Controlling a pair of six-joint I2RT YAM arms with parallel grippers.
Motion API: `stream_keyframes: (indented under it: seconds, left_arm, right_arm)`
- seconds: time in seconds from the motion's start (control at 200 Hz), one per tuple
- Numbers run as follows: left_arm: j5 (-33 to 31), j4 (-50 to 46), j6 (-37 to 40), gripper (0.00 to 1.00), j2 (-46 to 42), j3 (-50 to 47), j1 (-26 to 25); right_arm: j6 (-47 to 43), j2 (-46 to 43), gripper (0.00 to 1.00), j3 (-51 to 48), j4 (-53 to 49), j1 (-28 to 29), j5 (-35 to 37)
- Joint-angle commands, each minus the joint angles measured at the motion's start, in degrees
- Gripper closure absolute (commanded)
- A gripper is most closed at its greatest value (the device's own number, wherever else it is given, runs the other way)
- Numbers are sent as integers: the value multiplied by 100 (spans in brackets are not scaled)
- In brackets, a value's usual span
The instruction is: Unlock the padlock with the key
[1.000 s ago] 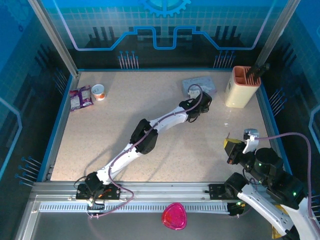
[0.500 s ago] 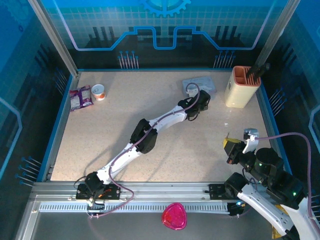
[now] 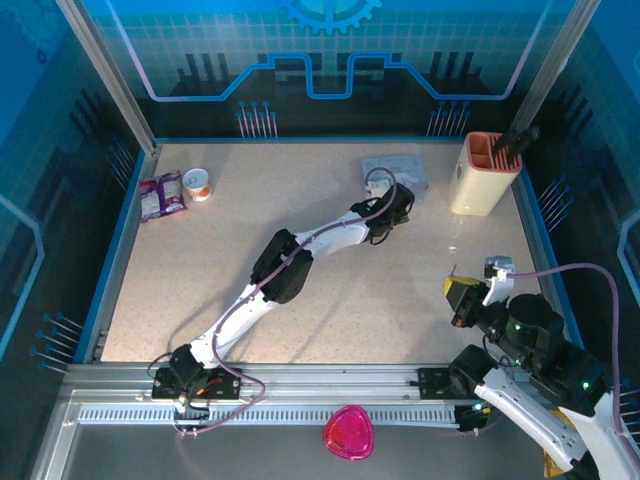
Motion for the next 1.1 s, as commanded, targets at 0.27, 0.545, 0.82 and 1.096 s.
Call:
stream_keyframes:
  seconds: [0.27, 0.545, 0.82, 1.096]
  left_arm:
    - [1, 1404, 125, 83, -1536, -2526, 403]
    - [270, 2635, -63, 85, -3014, -5121, 598]
    - [946, 3573, -388, 84, -4387, -7280, 786]
    - [1051, 4028, -934, 84, -5066, -8493, 531]
  right_arm:
    - [129, 345, 100, -120, 456, -42, -237]
    - [155, 645, 100, -296, 742, -46, -436]
    - [360, 1314, 100, -948, 1517, -56, -1084]
    - [571, 1986, 100, -1674, 2507, -49, -1753]
